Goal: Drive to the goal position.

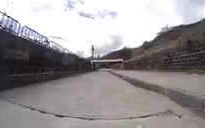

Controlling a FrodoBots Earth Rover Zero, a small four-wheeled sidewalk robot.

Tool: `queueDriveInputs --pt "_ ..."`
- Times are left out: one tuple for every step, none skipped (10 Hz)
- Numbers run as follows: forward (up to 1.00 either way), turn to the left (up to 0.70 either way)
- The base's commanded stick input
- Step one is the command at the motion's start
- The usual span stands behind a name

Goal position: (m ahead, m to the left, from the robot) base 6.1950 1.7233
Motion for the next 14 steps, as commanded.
queueDriveInputs --pt "1.0 0.0" --pt "1.0 0.0" --pt "1.0 0.0" --pt "1.0 0.0" --pt "1.0 0.0" --pt "1.0 0.0" --pt "1.0 0.0" --pt "1.0 0.0" --pt "1.0 0.0" --pt "1.0 0.0" --pt "1.0 0.0" --pt "1.0 0.0" --pt "1.0 0.0" --pt "1.0 0.0"
